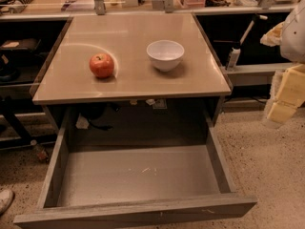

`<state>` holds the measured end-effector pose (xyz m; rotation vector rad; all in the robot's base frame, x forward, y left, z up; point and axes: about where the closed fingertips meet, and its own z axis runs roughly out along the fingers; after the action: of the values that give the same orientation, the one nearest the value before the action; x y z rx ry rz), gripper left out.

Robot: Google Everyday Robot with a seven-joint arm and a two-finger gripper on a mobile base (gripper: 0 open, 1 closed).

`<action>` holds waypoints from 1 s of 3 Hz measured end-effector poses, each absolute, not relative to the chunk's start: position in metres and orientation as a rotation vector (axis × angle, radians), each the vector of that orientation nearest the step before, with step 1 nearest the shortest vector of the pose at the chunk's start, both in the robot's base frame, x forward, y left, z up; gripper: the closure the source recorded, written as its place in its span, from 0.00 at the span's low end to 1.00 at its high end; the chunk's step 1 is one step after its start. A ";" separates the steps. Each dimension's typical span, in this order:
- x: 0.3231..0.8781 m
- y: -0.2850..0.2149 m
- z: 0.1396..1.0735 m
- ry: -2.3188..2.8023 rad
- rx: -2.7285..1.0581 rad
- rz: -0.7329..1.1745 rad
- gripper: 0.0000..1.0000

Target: Place apple into top drawer

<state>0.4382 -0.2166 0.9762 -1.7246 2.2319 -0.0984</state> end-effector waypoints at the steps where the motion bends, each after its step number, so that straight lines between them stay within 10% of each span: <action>1: 0.445 -0.210 0.981 2.230 -1.712 -0.106 0.00; 3: 0.510 -0.123 1.000 2.110 -1.827 -0.186 0.00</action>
Offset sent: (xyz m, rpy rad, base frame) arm 0.0756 0.1002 0.0365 -0.0569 -0.0626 0.0978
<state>0.5100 -0.1235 0.9999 -1.8275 2.1103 -0.1864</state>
